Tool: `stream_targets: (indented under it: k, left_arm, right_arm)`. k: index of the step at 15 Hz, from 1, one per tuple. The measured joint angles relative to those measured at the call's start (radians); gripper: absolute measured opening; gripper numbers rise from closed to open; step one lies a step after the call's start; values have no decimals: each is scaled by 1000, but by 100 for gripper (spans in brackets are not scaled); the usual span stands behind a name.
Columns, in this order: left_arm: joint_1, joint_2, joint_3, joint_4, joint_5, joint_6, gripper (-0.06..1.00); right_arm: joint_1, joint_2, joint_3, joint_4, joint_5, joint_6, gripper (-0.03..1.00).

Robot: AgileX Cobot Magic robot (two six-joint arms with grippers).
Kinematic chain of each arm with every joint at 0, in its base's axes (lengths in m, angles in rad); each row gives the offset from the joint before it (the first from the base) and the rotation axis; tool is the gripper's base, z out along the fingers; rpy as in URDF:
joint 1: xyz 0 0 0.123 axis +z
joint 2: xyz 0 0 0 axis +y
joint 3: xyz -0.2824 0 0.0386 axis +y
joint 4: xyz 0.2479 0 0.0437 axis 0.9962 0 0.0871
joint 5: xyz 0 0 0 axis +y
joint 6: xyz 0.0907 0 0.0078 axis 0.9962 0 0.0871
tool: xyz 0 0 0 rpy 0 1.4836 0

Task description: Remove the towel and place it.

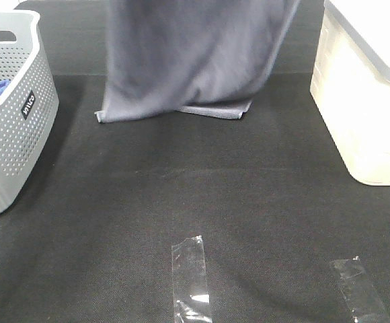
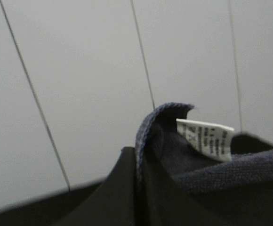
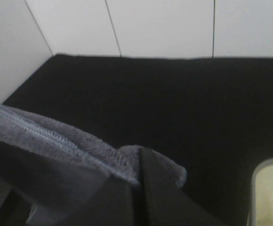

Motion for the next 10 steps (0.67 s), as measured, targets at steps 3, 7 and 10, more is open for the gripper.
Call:
stream_targets:
  k: [3,7,10]
  left_arm:
    - [-46,-1,0,-109,447,6,0]
    - [-46,-6,7,-239,690,49,0]
    - [-45,-6,79,-271,727,53,0]
  right_arm:
    - [0,5,0,14,273,0,0]
    - [-3,5,82,30,455,2,0]
    - [-4,5,210,28,480,18,0]
